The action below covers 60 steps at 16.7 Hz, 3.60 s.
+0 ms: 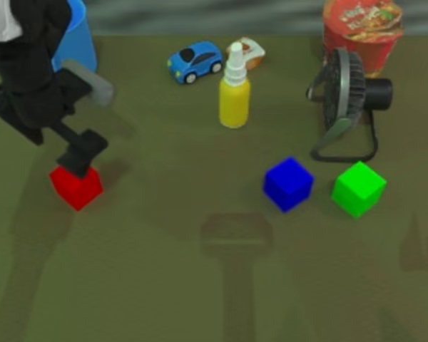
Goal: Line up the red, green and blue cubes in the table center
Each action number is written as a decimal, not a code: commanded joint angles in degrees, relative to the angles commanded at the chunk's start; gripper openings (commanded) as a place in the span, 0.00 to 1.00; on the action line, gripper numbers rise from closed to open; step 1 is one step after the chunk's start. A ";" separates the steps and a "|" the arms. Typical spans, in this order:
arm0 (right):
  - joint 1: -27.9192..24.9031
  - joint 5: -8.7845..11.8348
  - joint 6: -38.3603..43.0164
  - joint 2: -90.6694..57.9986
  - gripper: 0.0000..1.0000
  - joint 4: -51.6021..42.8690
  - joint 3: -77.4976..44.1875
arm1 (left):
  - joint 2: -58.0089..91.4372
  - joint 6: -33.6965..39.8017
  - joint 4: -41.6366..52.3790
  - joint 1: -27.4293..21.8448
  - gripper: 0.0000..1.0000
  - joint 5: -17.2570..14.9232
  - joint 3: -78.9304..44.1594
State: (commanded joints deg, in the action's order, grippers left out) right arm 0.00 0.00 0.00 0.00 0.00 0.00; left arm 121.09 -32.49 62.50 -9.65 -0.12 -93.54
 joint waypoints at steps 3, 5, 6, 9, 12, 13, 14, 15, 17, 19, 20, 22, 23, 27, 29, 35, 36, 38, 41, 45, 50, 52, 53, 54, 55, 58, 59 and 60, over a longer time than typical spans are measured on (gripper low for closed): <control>0.00 0.00 0.00 0.00 1.00 0.00 0.00 | 2.35 -0.09 -5.64 -0.10 1.00 -0.03 3.21; 0.00 0.00 0.00 0.00 1.00 0.00 0.00 | 4.40 -0.08 -10.86 -0.09 1.00 -0.05 5.92; 0.00 0.00 0.00 0.00 1.00 0.00 0.00 | 5.36 -0.10 -13.11 -0.11 1.00 -0.06 7.18; 0.00 0.00 0.00 0.00 1.00 0.00 0.00 | 7.06 -0.14 -16.23 -0.12 1.00 -0.07 9.11; 0.00 0.00 0.00 0.00 1.00 0.00 0.00 | 7.06 -0.14 -16.23 -0.12 1.00 -0.07 9.12; 0.00 0.00 0.00 0.00 1.00 0.00 0.00 | 7.06 -0.14 -16.23 -0.12 0.92 -0.07 9.12; 0.00 0.00 0.00 0.00 1.00 0.00 0.00 | 7.06 -0.14 -16.23 -0.12 0.85 -0.07 9.12; 0.00 0.00 0.00 0.00 1.00 0.00 0.00 | 7.06 -0.14 -16.23 -0.12 0.77 -0.07 9.12; 0.00 0.00 0.00 0.00 1.00 0.00 0.00 | 7.06 -0.14 -16.23 -0.12 0.62 -0.07 9.12; 0.00 0.00 0.00 0.00 1.00 0.00 0.00 | 7.06 -0.14 -16.23 -0.12 0.47 -0.07 9.12; 0.00 0.00 0.00 0.00 1.00 0.00 0.00 | 7.06 -0.14 -16.23 -0.12 0.40 -0.07 9.12; 0.00 0.00 0.00 0.00 1.00 0.00 0.00 | 7.06 -0.14 -16.23 -0.12 0.25 -0.07 9.12; 0.00 0.00 0.00 0.00 1.00 0.00 0.00 | 7.06 -0.14 -16.23 -0.12 0.17 -0.07 9.12; 0.00 0.00 0.00 0.00 1.00 0.00 0.00 | 7.06 -0.14 -16.23 -0.12 0.00 -0.07 9.12; 0.00 0.00 0.00 0.00 1.00 0.00 0.00 | 7.06 -0.14 -16.23 -0.12 0.00 -0.07 9.12; 0.00 0.00 0.00 0.00 1.00 0.00 0.00 | 5.48 0.19 -15.19 -0.12 0.00 -0.67 8.66; 0.00 0.00 0.00 0.00 1.00 0.00 0.00 | 5.20 0.09 -14.39 -0.14 0.00 -0.68 8.09; 0.00 0.00 0.00 0.00 1.00 0.00 0.00 | 3.97 0.13 -11.23 0.14 0.00 -0.73 6.17; 0.00 0.00 0.00 0.00 1.00 0.00 0.00 | 1.50 0.29 -4.79 0.71 0.00 -0.68 2.78; 0.00 0.00 0.00 0.00 1.00 0.00 0.00 | -0.16 0.37 -1.87 0.98 0.00 -0.62 1.00; 0.00 0.00 0.00 0.00 1.00 0.00 0.00 | -0.19 2.24 -1.96 -0.43 0.00 -0.56 1.38; 0.00 0.00 0.00 0.00 1.00 0.00 0.00 | -0.81 6.55 -1.91 -2.51 0.00 -0.48 2.03; 0.00 0.00 0.00 0.00 1.00 0.00 0.00 | -1.26 9.53 -1.89 -3.84 0.00 -0.42 2.52; 0.00 0.00 0.00 0.00 1.00 0.00 0.00 | -1.81 12.89 -1.88 -5.32 0.00 -0.36 3.12; 0.00 0.00 0.00 0.00 1.00 0.00 0.00 | -2.48 16.66 -1.88 -6.94 0.00 -0.29 3.89; 0.00 0.00 0.00 0.00 1.00 0.00 0.00 | -4.82 30.38 -1.87 -12.40 0.00 -0.09 6.82; 0.00 0.00 0.00 0.00 1.00 0.00 0.00 | -5.65 35.50 -1.84 -14.36 0.00 -0.03 7.92; 0.00 0.00 0.00 0.00 1.00 0.00 0.00 | -6.50 40.70 -1.83 -16.33 0.00 0.04 9.02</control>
State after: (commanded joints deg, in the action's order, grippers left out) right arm 0.00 0.00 0.00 0.00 0.00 0.00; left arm 114.59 8.21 60.67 -25.98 -0.09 -84.52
